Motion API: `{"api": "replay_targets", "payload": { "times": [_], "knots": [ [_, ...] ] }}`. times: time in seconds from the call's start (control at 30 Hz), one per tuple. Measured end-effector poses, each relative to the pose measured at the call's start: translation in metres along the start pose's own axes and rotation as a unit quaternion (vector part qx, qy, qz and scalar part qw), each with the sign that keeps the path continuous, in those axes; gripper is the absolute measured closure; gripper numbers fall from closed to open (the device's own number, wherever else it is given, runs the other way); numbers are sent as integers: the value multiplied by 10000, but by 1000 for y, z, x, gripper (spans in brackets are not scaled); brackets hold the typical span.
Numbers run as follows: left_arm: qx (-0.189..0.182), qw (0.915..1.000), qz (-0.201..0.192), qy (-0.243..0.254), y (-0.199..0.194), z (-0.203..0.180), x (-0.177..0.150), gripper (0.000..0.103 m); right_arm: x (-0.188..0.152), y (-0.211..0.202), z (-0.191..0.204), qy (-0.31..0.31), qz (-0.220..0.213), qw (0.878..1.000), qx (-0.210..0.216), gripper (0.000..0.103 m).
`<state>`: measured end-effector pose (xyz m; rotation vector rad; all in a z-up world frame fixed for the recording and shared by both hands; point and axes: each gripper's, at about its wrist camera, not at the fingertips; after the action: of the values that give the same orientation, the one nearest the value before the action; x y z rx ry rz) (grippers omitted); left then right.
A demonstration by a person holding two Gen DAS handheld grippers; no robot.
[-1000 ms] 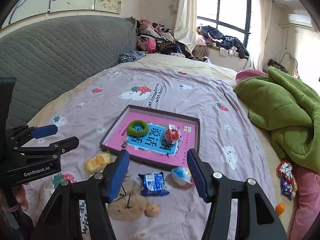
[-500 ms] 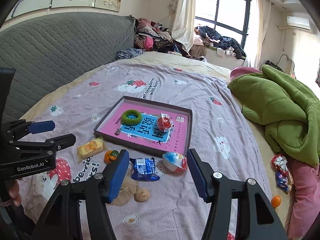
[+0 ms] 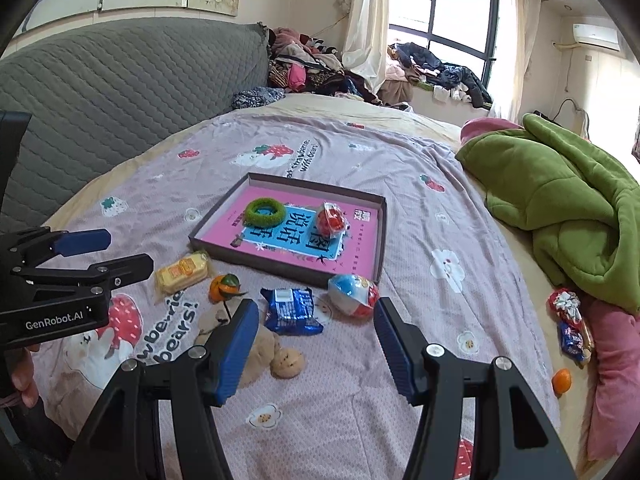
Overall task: Organize objects
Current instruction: 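Withdraw both grippers from the tray back toward the remaining items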
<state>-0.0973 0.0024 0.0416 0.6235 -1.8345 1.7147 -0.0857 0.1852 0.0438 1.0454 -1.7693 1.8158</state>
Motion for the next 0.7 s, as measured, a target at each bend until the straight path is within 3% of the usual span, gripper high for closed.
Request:
{"api": "replay_targets", "payload": {
  "times": [0.43, 0.7],
  "knots": [
    [32, 10000, -53, 73, 5, -12, -14, 34, -16, 1, 11, -299, 45, 9995, -9, 43],
    [-8, 9999, 107, 81, 17, -15, -21, 34, -25, 7, 13, -330, 112, 9994, 40, 44]
  ]
}}
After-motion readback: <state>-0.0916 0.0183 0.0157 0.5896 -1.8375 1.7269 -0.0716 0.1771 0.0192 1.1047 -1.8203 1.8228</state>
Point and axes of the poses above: each gripper's, at about its wrist camera, not at the fingertips, and y roughly the way its jaws point, z to its left, x to its top
